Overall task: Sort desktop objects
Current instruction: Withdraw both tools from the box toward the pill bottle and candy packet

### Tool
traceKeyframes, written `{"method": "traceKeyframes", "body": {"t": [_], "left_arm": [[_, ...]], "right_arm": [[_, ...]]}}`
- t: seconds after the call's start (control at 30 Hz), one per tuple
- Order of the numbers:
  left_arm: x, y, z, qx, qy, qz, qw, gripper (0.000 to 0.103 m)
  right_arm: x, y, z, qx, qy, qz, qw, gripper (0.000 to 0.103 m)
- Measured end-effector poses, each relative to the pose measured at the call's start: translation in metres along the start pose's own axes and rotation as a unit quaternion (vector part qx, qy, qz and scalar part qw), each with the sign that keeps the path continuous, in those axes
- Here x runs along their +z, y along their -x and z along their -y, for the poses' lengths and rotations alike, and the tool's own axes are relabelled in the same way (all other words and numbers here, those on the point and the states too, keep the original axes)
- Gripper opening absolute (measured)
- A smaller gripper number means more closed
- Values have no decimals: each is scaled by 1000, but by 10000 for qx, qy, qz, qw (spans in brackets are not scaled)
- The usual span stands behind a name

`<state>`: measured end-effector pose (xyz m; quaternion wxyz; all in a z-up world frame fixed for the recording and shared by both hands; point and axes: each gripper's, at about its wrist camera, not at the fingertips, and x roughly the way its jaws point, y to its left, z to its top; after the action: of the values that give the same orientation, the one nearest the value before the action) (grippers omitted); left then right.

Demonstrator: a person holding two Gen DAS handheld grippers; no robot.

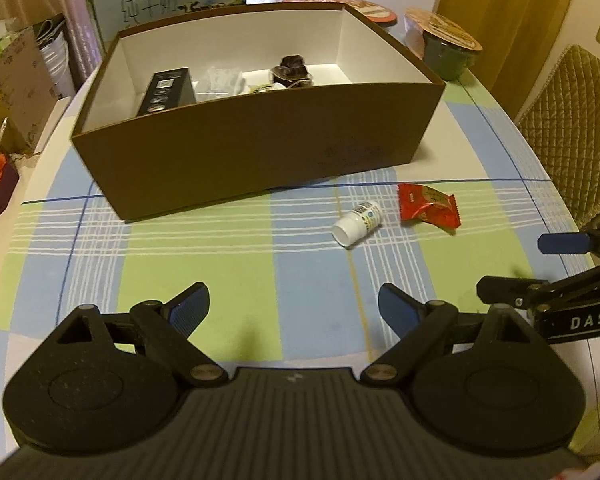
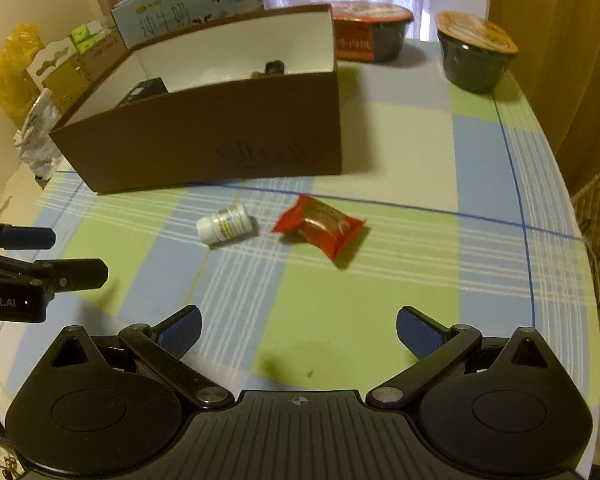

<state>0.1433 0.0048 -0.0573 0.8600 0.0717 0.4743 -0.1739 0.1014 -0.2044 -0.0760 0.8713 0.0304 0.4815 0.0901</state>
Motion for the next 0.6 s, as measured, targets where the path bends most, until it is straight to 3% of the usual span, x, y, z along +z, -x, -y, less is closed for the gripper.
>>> {"method": "traceKeyframes", "body": {"t": [0.6], "left_arm": [[18,-51,20,-396,-591,-82,9974,83]], "right_arm": [[9,-40,32,-61,59,-261,9996,101]]}}
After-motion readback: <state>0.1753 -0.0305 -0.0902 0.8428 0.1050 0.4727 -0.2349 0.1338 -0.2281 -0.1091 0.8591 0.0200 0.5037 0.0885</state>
